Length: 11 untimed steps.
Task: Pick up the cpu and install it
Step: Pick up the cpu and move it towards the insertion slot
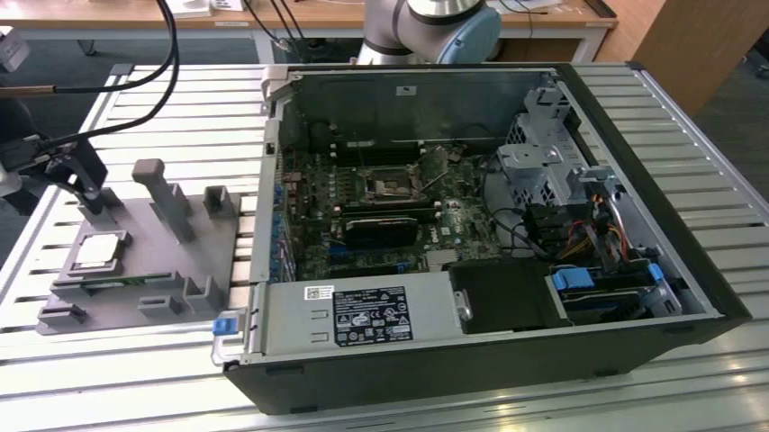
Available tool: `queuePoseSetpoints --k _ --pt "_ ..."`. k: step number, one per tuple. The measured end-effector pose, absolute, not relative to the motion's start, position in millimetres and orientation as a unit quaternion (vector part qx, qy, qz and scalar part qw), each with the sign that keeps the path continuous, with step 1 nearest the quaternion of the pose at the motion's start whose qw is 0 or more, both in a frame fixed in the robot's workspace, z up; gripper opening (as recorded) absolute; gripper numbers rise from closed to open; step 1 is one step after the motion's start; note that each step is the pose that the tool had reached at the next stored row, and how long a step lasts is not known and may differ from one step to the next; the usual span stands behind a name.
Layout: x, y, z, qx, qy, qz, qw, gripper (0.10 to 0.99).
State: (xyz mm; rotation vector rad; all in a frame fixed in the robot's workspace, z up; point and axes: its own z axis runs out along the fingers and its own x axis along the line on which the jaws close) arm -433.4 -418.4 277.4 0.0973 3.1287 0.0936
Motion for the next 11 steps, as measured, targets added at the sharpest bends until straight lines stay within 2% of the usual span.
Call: queuePoseSetpoints --k 11 --pt "-433.4 -418.4 273.0 0.031 0.999 0.030 0.005 0.776"
